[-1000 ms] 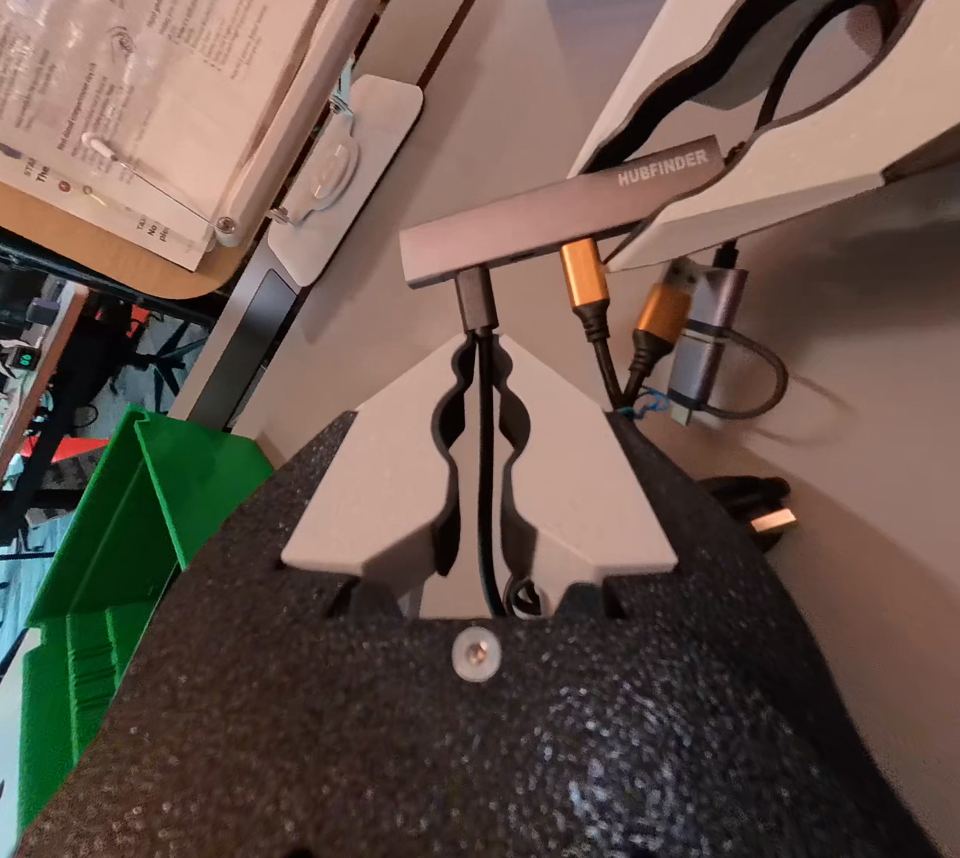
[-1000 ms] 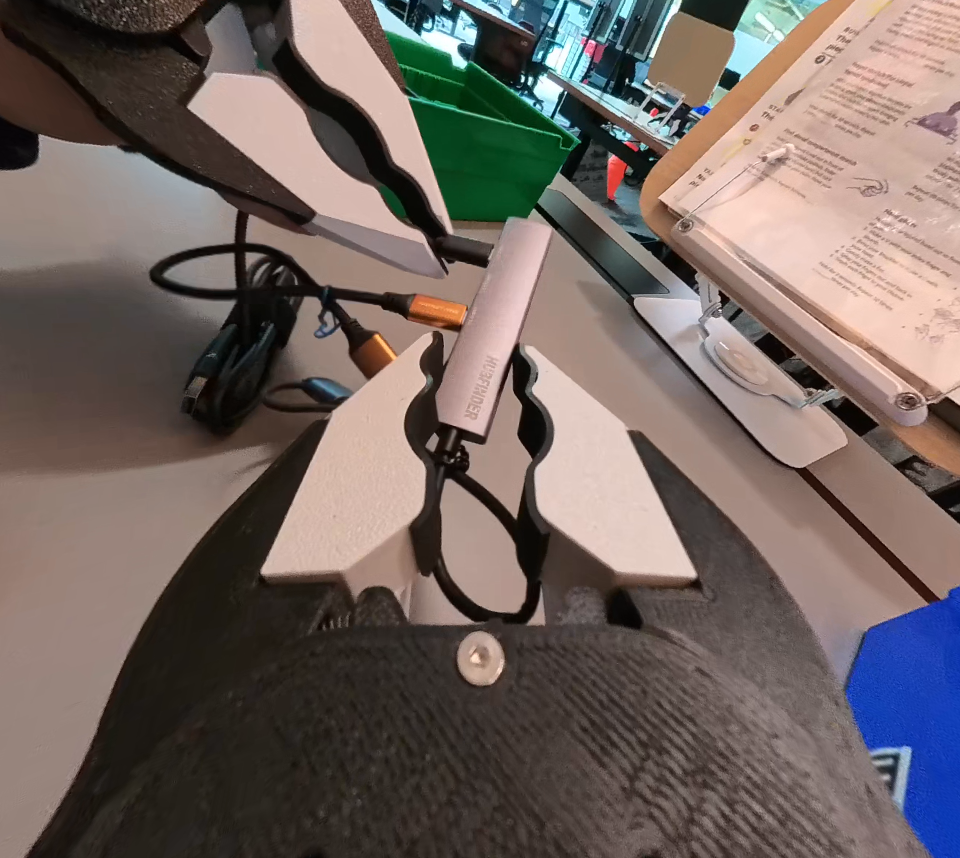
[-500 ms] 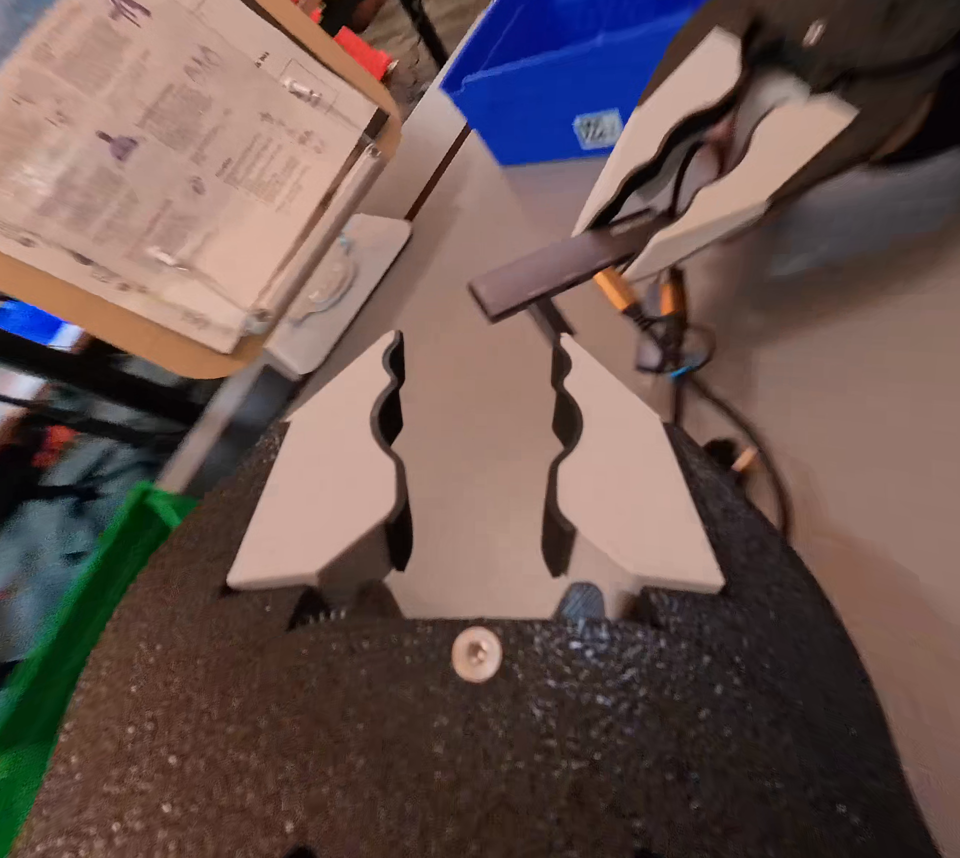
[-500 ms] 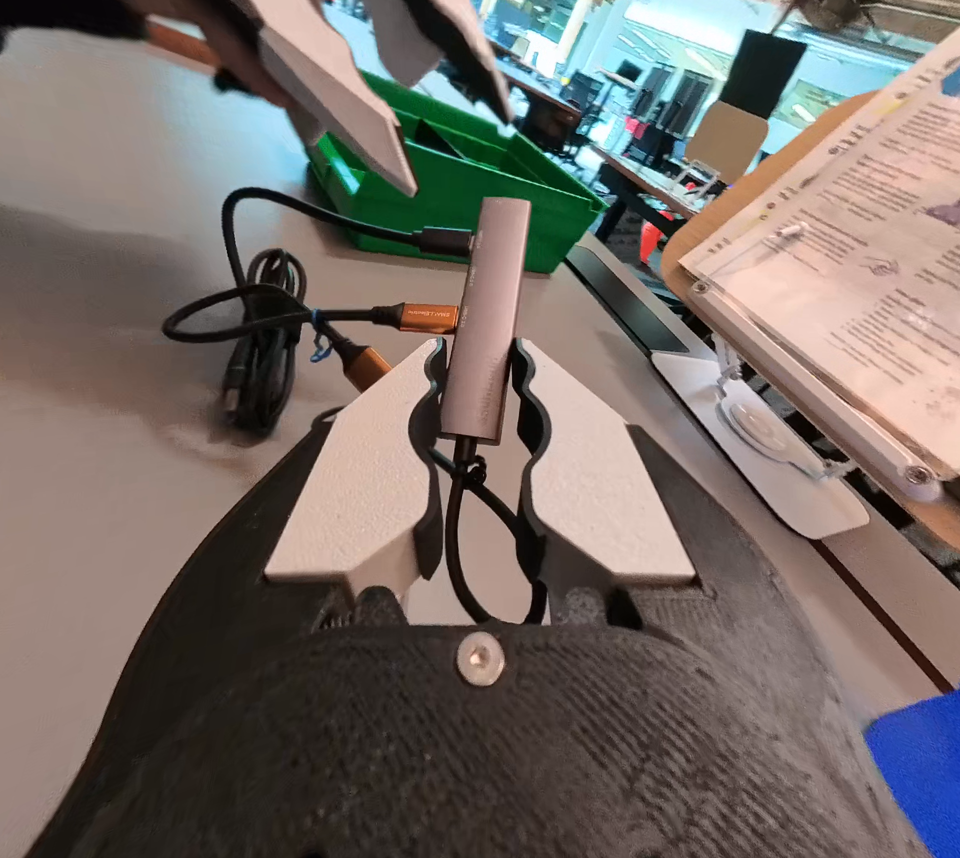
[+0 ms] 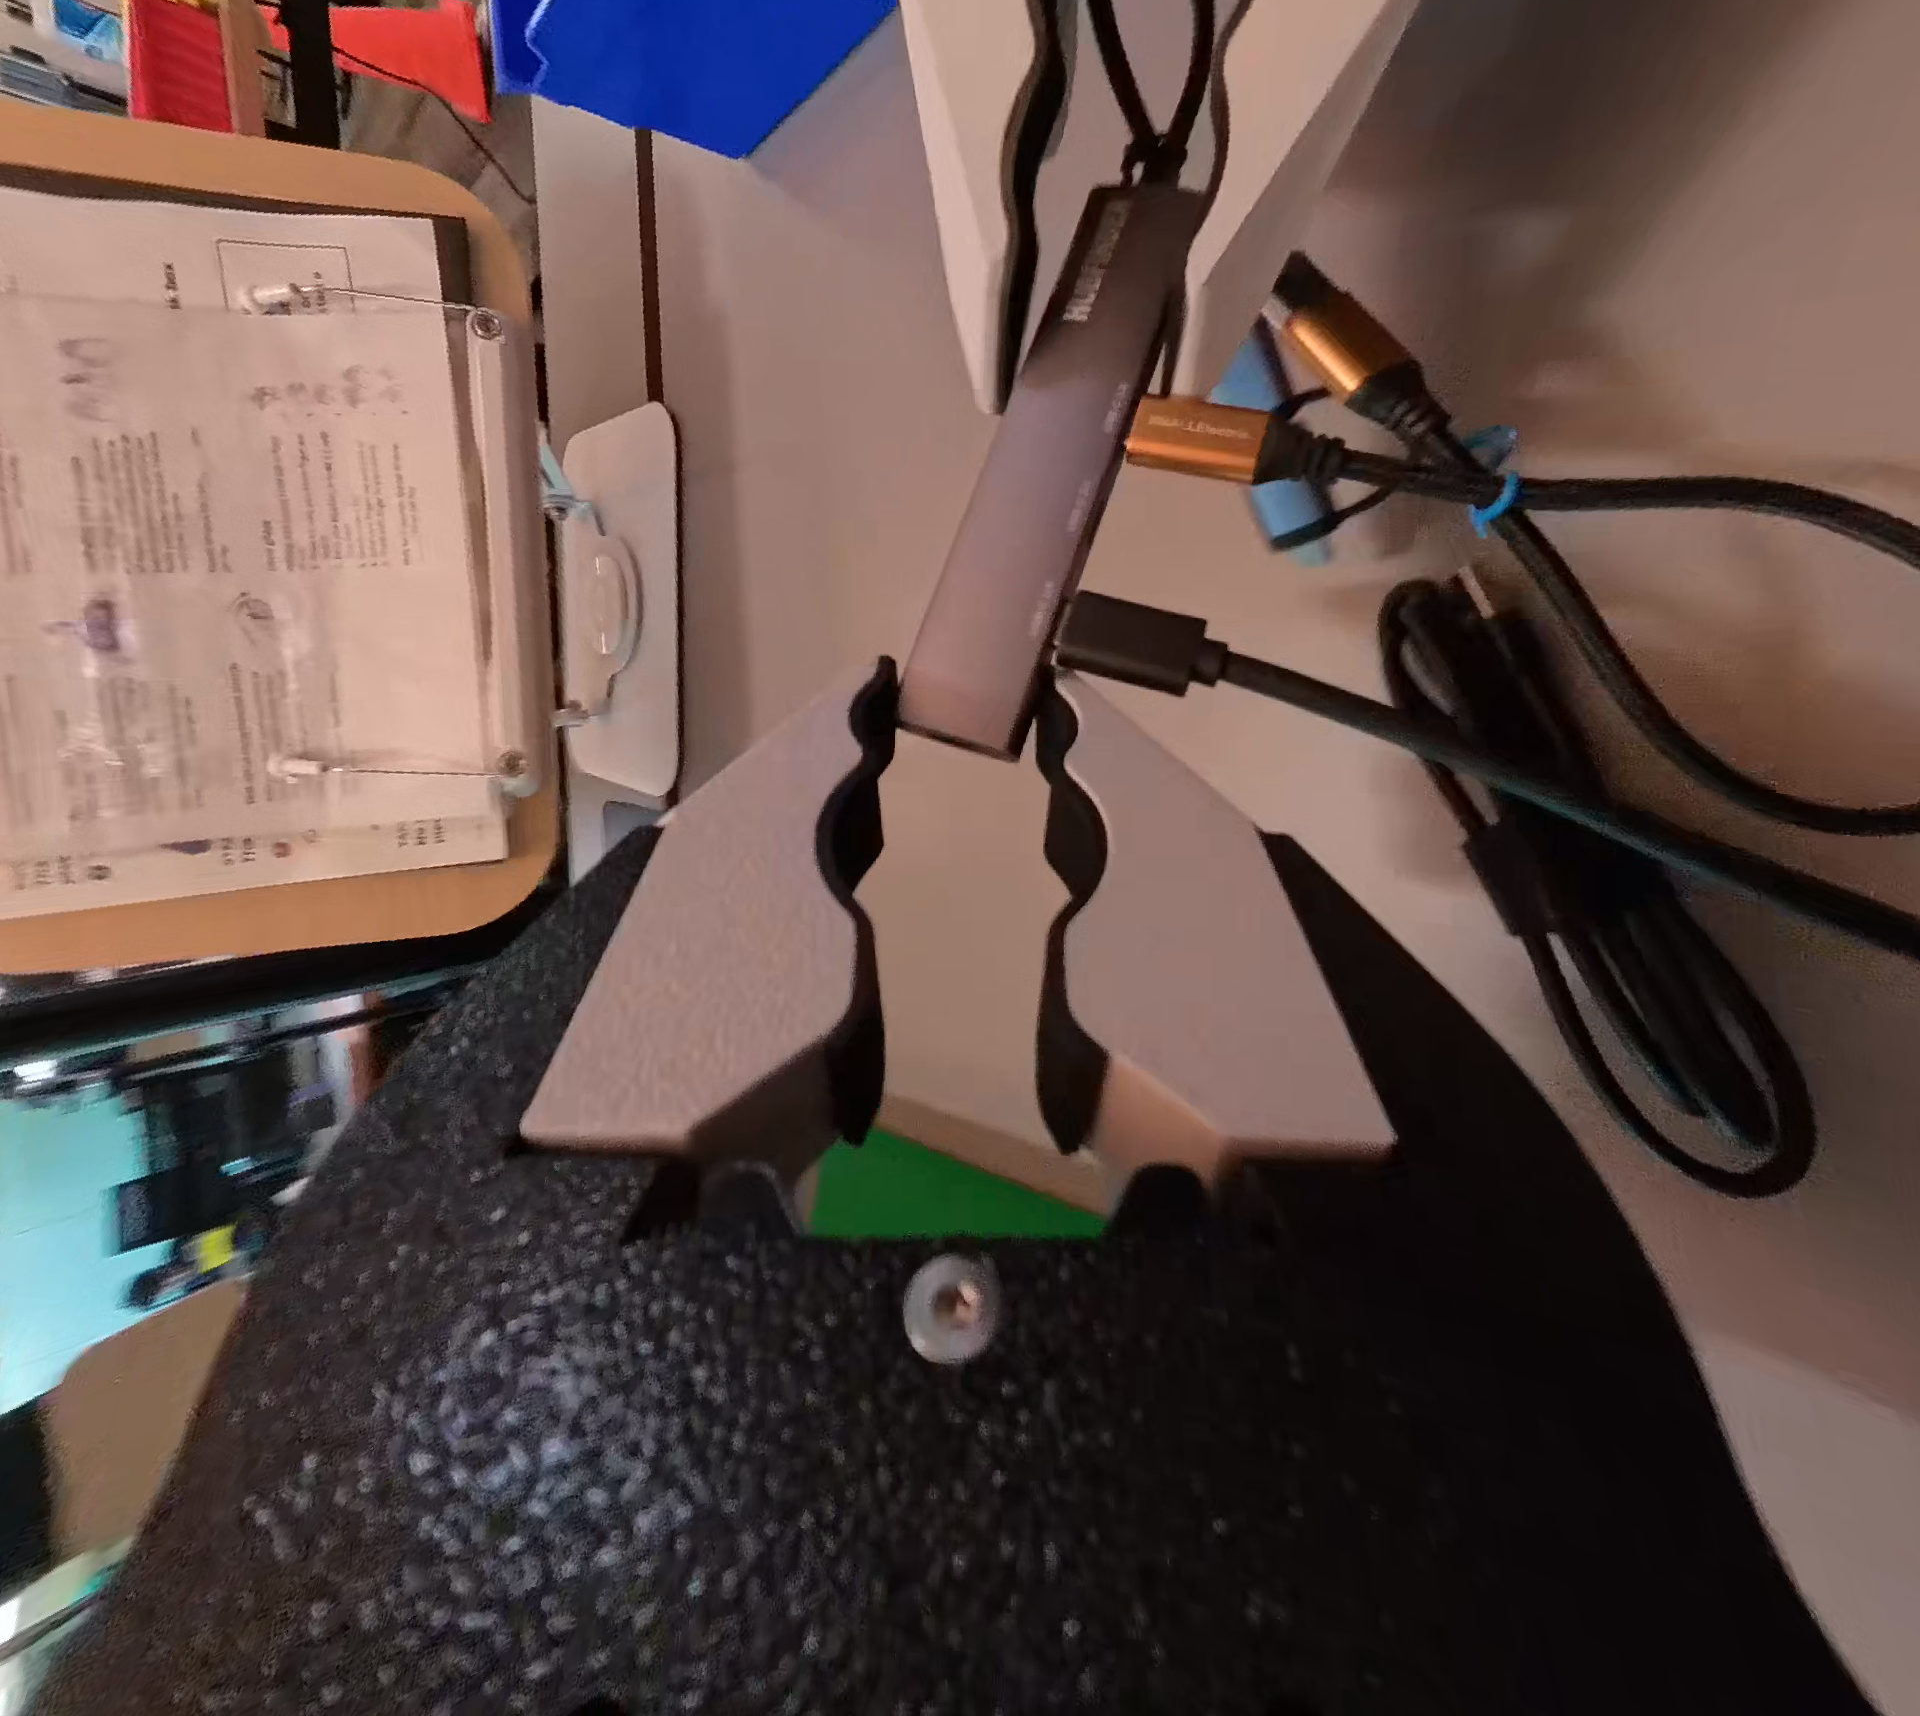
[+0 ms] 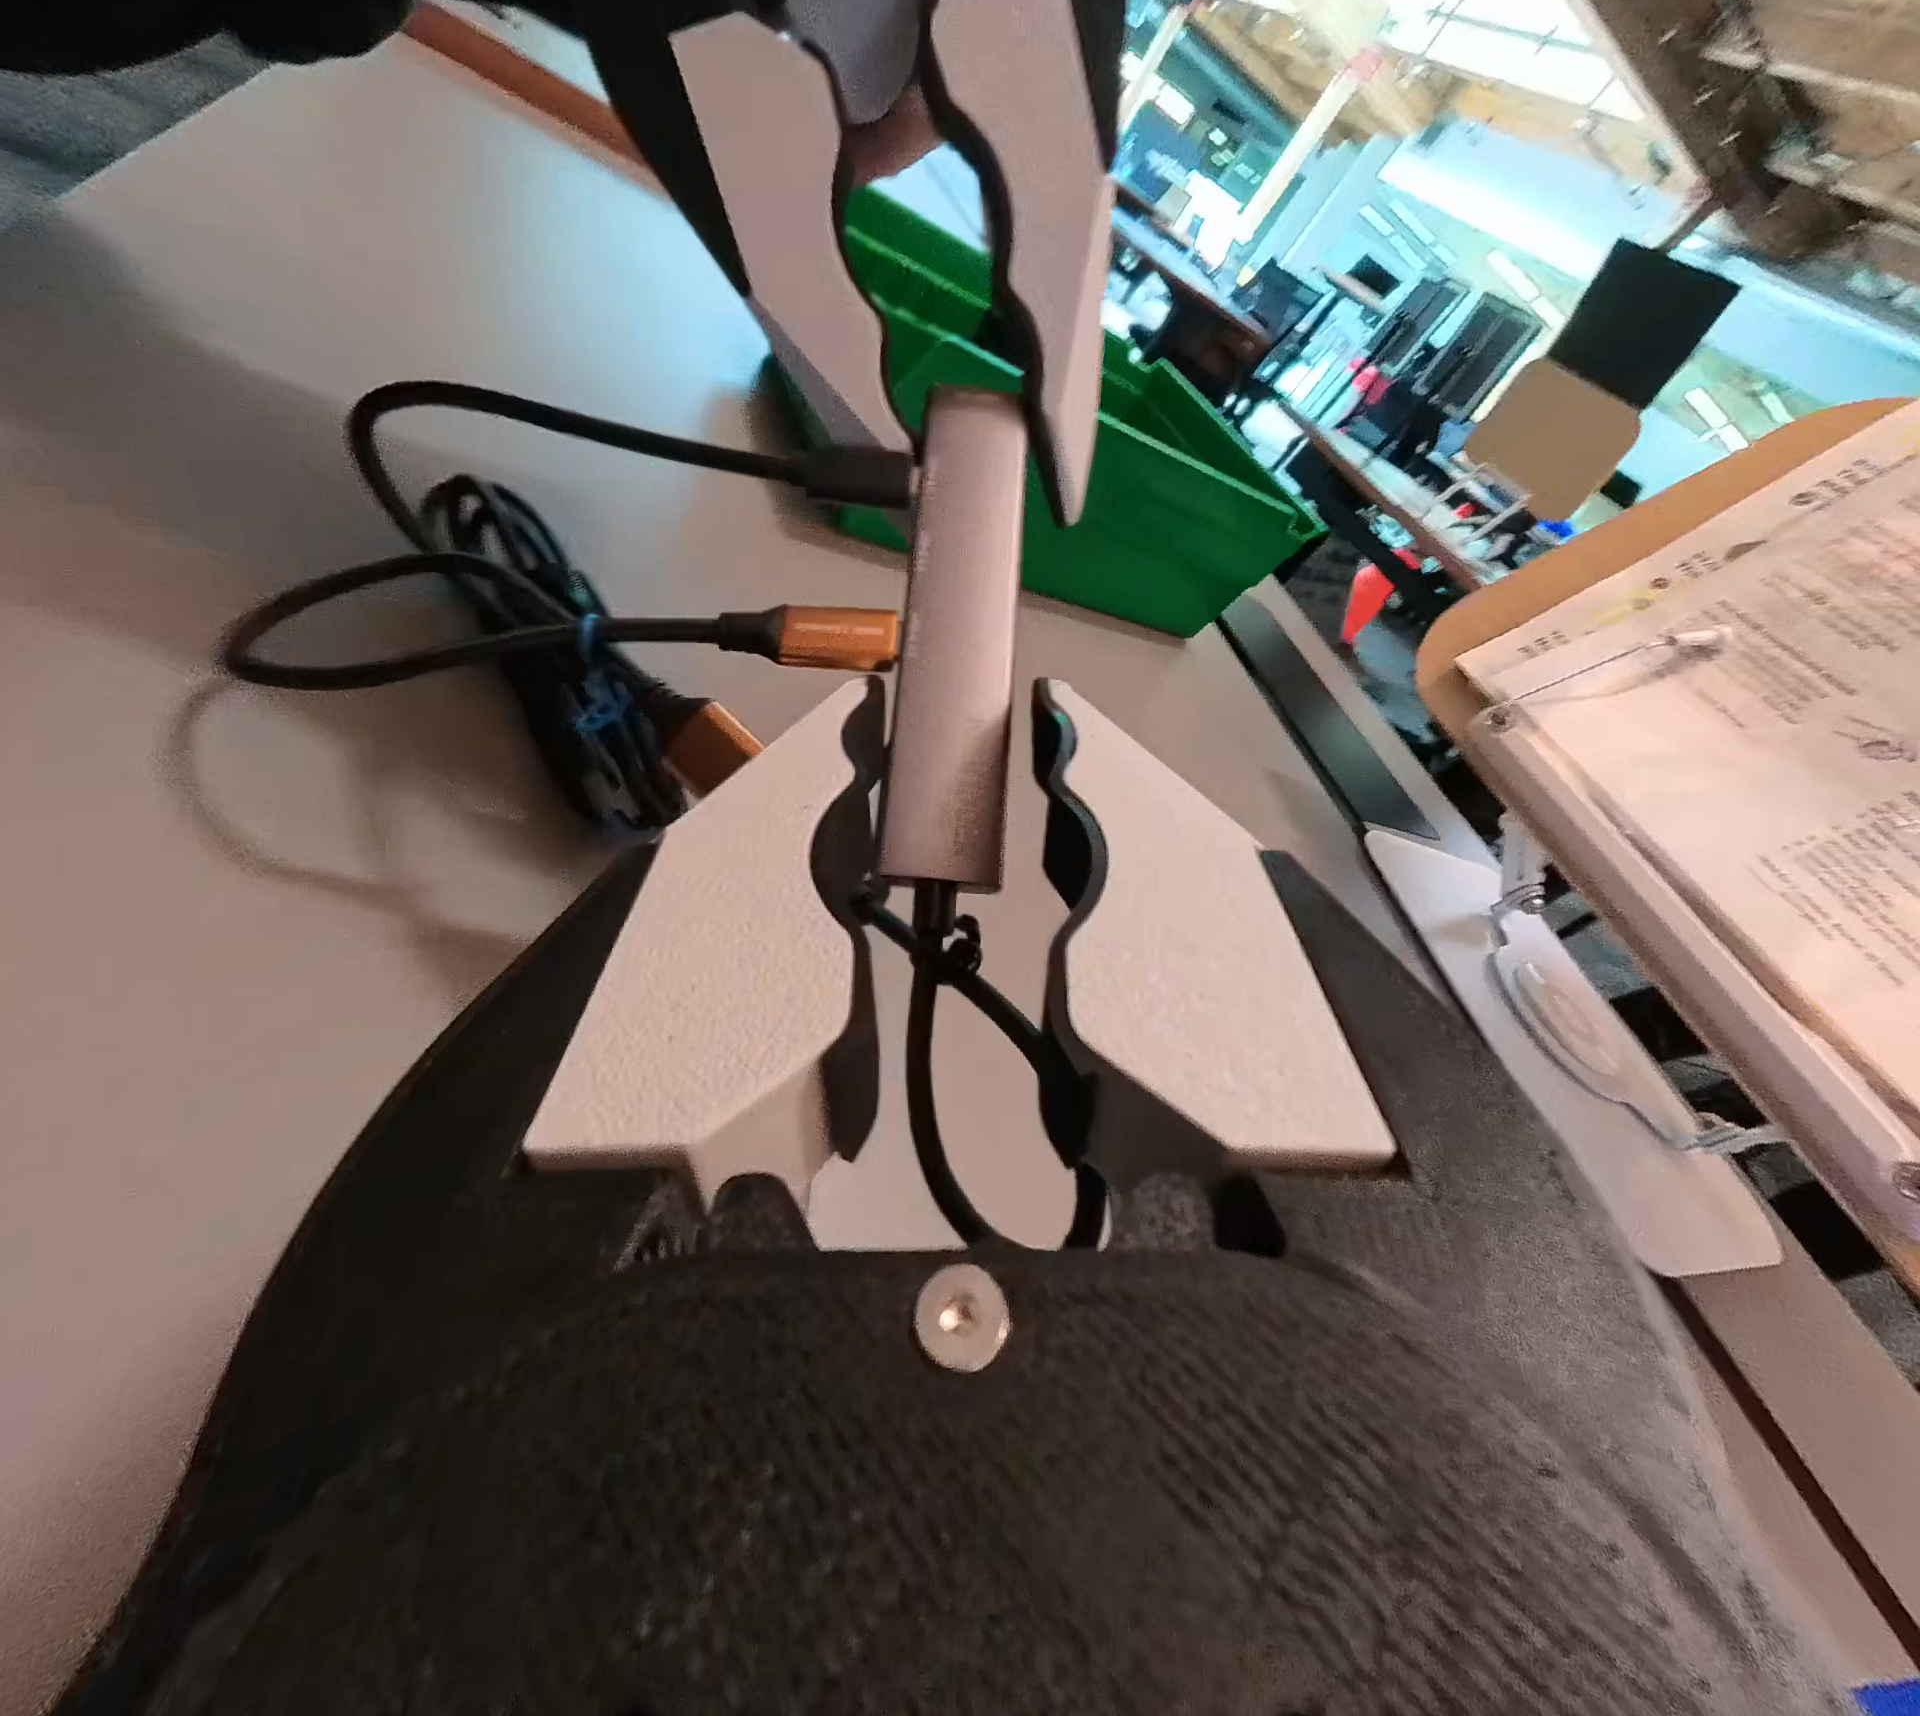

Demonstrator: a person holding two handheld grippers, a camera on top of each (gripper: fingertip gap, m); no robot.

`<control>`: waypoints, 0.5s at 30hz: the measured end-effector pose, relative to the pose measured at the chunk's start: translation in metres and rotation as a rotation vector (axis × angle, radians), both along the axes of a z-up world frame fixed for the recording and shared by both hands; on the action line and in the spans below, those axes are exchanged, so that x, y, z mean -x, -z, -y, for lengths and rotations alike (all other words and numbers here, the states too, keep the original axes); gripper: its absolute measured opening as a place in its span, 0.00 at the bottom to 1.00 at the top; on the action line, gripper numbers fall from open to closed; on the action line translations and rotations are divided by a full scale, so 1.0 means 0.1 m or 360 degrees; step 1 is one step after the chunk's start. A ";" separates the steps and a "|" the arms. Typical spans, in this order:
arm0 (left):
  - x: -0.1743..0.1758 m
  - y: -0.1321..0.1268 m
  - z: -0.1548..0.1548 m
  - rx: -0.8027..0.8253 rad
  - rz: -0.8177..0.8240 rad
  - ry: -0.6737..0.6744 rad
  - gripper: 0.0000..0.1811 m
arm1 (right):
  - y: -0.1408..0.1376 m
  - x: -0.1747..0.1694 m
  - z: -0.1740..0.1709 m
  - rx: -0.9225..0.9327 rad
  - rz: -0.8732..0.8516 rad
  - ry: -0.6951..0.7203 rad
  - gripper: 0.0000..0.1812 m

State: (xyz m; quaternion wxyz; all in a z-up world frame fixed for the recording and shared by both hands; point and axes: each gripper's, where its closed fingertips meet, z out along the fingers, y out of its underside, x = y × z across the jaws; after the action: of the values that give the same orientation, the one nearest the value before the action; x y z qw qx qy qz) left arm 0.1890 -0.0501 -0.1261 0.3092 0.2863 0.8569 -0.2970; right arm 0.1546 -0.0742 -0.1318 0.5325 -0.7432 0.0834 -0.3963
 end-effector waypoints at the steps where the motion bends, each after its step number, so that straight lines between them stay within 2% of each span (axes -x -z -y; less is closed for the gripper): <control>1: 0.02 -0.01 0.00 0.0050 -0.0077 0.0005 0.13 | -0.04 -0.02 0.03 -0.0023 0.0042 0.0024 0.18; 5: 0.09 -0.03 0.00 0.0239 -0.0365 0.0050 0.13 | -0.11 -0.02 0.05 -0.0114 0.0072 0.0016 0.23; 9: 0.07 -0.02 -0.04 0.0336 -0.0458 0.0061 0.13 | -0.24 -0.03 0.14 -0.0239 0.0087 0.0046 0.29; 11: 0.01 -0.04 -0.08 0.0375 -0.0459 0.0031 0.13 | -0.46 0.03 0.27 -0.0501 0.0069 -0.0004 0.30; 15: -0.04 -0.17 -0.18 0.0545 -0.0542 0.0014 0.13 | -0.80 0.08 0.73 -0.1128 -0.0109 -0.0084 0.40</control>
State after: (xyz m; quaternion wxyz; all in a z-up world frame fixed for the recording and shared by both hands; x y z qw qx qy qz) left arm 0.1933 -0.0325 -0.1087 0.2029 0.1791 0.8326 -0.4832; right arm 0.1471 -0.1474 -0.0515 0.7641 -0.5271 0.2143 -0.3038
